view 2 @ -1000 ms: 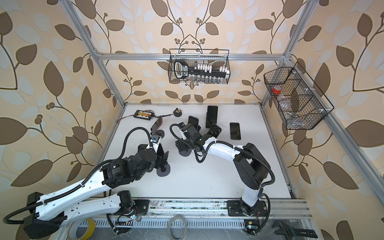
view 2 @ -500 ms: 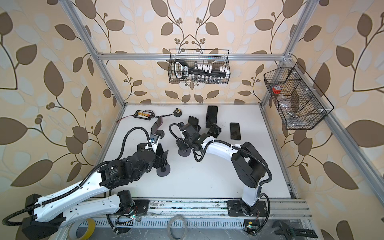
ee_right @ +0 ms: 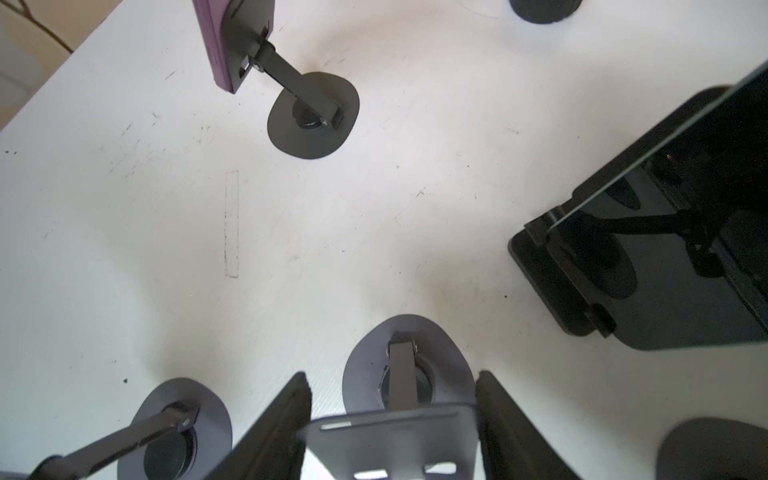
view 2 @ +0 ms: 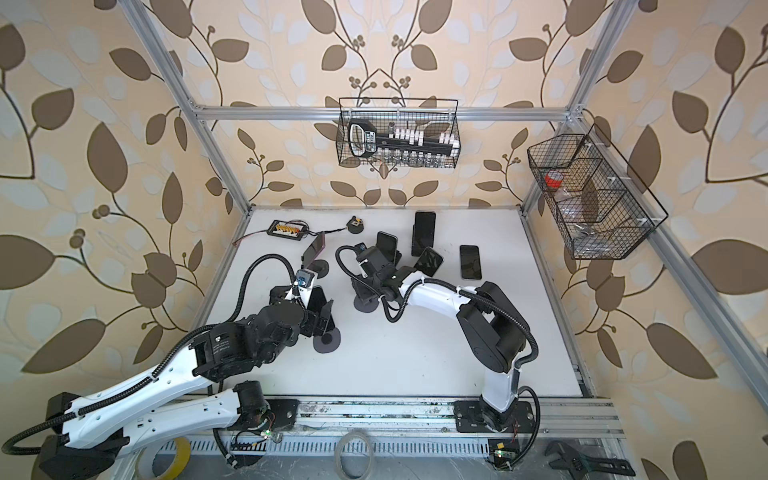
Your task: Remove the phone from the phone stand
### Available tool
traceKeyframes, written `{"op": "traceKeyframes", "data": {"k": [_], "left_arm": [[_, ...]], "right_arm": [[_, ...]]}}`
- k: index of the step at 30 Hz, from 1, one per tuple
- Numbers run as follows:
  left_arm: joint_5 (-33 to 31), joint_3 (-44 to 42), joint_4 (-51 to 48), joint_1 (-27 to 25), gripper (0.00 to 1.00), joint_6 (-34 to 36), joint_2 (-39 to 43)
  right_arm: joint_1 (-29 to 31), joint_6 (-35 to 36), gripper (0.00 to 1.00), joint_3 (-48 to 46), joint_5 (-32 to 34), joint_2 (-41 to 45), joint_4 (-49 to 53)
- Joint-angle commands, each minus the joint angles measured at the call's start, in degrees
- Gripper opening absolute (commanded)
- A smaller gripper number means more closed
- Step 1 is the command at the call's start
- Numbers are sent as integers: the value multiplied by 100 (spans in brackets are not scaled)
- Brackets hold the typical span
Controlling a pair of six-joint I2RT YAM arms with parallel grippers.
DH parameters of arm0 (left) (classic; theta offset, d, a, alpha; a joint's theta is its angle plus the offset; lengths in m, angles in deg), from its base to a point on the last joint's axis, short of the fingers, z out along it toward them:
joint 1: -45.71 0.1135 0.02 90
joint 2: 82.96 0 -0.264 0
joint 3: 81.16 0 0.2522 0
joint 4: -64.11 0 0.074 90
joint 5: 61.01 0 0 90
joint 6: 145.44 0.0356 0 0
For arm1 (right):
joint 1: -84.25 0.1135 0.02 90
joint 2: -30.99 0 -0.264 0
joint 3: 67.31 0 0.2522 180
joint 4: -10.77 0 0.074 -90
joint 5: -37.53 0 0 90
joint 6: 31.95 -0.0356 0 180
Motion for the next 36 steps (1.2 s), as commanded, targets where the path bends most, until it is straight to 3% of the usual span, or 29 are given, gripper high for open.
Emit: {"op": "traceKeyframes", "data": {"k": [1,15,24,36], "left_arm": [[-108,63,279,28,99,87,34],[-1,0,328,28,99,188,242],[-90,-101,376,28,99,261,333],[-127,-64,360,28,99,357,417]], "right_arm": [[35,-121,59,367,111,-216,17],[-28,9,58,1693,248,-1155,156],[-311,177,58,3234,227,-2271,507],[-476,191,62,4217,321,-2960,552]]}}
